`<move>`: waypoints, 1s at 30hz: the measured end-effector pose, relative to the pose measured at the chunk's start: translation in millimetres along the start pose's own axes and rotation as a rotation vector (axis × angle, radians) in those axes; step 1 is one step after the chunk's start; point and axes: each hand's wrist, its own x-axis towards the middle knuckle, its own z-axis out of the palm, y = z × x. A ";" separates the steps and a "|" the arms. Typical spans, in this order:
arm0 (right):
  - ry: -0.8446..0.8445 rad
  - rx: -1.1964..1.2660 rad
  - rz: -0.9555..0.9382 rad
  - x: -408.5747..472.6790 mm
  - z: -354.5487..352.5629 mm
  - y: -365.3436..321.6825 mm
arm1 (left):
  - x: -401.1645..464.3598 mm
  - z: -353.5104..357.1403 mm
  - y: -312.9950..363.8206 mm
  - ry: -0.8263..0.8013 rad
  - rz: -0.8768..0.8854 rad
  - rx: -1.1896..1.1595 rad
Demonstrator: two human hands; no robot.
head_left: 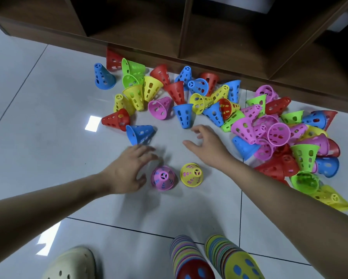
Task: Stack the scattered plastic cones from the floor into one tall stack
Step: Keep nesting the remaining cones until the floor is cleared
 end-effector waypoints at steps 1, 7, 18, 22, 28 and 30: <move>0.005 -0.032 0.005 11.4 1.0 -2.6 | 4.2 -8.4 -7.6 0.066 -0.002 0.087; 0.051 0.200 0.227 69.6 10.5 -4.8 | 28.9 -27.9 -40.7 -0.015 -0.266 0.297; 0.288 0.136 0.384 95.1 35.6 -10.2 | 0.5 -10.1 -12.9 -0.137 -0.393 0.156; 0.286 0.122 0.327 94.3 33.4 -2.3 | -17.0 -5.5 -12.5 -0.173 -0.372 0.082; 0.223 0.281 0.254 77.7 27.8 0.8 | -4.7 -17.6 5.3 -0.198 -0.489 -0.227; 0.202 0.293 0.213 69.3 23.3 2.8 | 0.4 -15.7 9.4 -0.256 -0.524 -0.235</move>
